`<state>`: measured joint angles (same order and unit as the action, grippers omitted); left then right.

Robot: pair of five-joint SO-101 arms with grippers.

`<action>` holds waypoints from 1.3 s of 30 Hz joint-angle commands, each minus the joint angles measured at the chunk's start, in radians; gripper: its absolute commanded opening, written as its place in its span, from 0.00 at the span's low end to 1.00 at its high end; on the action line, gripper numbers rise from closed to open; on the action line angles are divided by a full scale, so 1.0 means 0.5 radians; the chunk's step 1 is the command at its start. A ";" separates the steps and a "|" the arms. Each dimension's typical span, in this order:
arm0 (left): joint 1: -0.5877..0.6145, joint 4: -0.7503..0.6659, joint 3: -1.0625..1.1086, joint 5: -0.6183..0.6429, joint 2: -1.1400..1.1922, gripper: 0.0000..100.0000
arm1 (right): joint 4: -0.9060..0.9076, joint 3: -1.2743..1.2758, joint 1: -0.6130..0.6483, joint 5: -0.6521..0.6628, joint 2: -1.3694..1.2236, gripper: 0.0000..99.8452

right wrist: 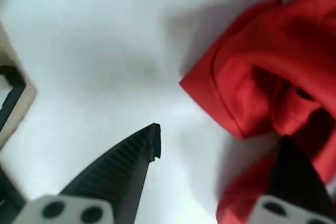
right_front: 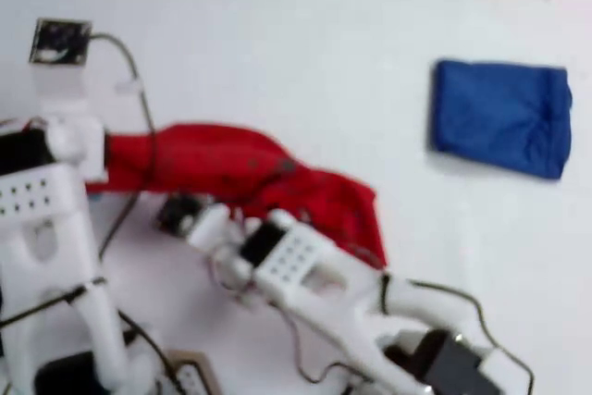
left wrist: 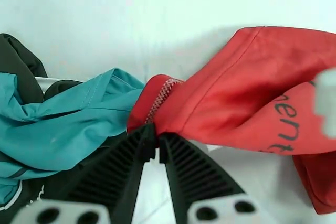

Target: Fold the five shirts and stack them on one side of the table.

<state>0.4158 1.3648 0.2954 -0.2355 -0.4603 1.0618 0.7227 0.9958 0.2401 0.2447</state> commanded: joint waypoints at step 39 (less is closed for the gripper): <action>0.009 0.473 -0.566 -0.009 -0.058 0.03 | 0.379 -0.350 -1.223 0.430 1.076 0.02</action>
<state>0.4588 1.5044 0.1281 -0.2355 -0.4588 1.2137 0.5846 0.4112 0.4335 0.6452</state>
